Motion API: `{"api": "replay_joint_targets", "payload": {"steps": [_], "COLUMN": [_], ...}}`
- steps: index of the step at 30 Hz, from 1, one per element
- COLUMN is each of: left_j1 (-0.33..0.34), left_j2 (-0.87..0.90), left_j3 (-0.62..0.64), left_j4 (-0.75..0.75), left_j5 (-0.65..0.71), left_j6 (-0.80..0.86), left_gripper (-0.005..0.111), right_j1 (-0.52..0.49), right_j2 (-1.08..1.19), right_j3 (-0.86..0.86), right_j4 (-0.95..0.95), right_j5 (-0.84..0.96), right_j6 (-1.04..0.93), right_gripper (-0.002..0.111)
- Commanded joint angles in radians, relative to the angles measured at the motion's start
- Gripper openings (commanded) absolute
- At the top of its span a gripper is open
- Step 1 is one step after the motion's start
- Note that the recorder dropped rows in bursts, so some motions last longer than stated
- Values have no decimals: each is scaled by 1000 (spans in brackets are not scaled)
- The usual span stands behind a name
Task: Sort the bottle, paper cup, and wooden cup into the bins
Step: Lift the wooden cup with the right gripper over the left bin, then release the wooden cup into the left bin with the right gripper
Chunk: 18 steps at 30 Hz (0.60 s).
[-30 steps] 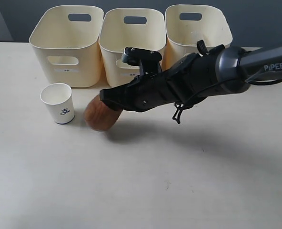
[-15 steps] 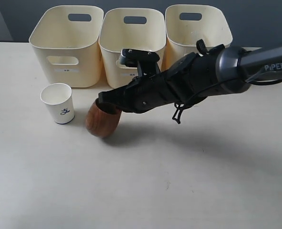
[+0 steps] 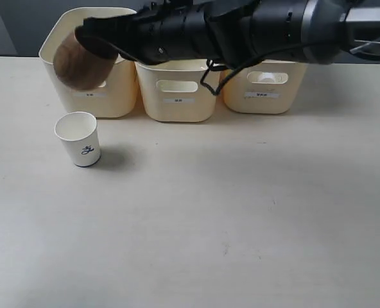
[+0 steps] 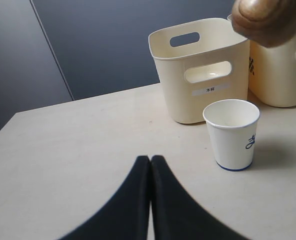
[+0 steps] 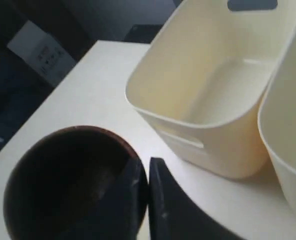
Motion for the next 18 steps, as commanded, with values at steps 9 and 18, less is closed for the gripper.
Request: {"api": "replay_joint_targets", "payload": {"steps": [9,18], "left_j1": [-3,-3], "left_j2": [-5,-5], "left_j3": [1,1], "left_j4": [0,0], "left_j5": [-5,-5], "left_j6": [-2,-2], "left_gripper": [0,0], "right_j1": [3,3], "right_j2": [240,425], "right_j3": [-360,-547], "right_j4": [12,-19], "right_j5": [-155,-241], "right_j6": [1,-1], "right_gripper": [-1,-1]}}
